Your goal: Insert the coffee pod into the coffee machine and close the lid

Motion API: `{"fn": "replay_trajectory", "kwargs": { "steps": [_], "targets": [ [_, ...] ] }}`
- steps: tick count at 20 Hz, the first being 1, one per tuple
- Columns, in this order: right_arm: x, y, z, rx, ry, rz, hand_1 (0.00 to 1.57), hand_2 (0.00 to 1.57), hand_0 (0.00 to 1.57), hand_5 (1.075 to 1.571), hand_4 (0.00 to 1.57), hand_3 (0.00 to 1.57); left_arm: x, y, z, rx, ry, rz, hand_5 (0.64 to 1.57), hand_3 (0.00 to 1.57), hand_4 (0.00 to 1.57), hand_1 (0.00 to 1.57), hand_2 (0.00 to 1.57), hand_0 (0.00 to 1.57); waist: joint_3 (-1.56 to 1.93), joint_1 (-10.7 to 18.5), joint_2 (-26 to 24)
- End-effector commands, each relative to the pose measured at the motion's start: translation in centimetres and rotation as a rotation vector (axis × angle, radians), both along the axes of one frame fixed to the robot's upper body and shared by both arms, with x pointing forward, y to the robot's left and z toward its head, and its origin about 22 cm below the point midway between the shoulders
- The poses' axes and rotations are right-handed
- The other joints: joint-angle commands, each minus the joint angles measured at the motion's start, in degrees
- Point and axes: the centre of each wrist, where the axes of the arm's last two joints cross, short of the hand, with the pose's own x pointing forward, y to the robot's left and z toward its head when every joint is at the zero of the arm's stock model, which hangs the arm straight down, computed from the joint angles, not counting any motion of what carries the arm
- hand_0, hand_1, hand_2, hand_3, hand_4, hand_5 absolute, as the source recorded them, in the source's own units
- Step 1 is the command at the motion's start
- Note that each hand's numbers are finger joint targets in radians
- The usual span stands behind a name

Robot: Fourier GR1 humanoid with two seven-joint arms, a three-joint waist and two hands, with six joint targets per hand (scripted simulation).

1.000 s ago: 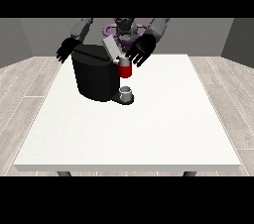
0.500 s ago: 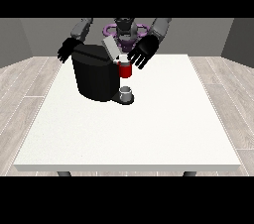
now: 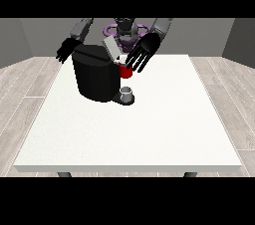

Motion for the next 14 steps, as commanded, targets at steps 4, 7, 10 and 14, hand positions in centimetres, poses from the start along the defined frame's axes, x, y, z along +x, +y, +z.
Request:
{"fn": "replay_trajectory", "kwargs": {
  "steps": [4, 7, 10, 14],
  "targets": [
    [-0.3, -1.2, -1.0, 0.008, 0.024, -0.032, 0.00, 0.00, 0.00, 1.571, 0.39, 0.00, -0.2, 0.2, -0.9, 0.006, 0.018, -0.021, 1.571, 0.00, 0.00, 0.00, 0.00, 0.00, -0.08, 1.41, -1.68],
    [-1.0, -0.1, -2.3, -0.001, 0.021, -0.026, 0.00, 0.00, 0.00, 1.571, 0.42, 0.00, -0.1, 0.4, -0.3, -0.018, 0.046, -0.003, 1.571, 0.00, 0.00, 0.00, 0.00, 0.00, -0.08, 1.83, -2.72],
    [-2.8, -3.3, -5.3, 0.026, 0.111, -0.083, 0.00, 0.00, 0.00, 1.571, 0.36, 0.00, -0.7, -1.2, -4.6, -0.002, 0.080, -0.036, 1.571, 0.00, 0.00, 0.00, 0.00, 0.00, -0.06, 4.73, -7.56],
    [-2.6, -3.5, -3.9, 0.012, 0.135, -0.083, 0.00, 0.00, 0.00, 1.571, 0.38, 0.00, -1.0, 0.6, -6.1, -0.129, 0.139, -0.020, 1.571, 0.00, 0.00, 0.00, 0.00, 0.00, -0.10, 4.90, -10.53]
  ]
}}
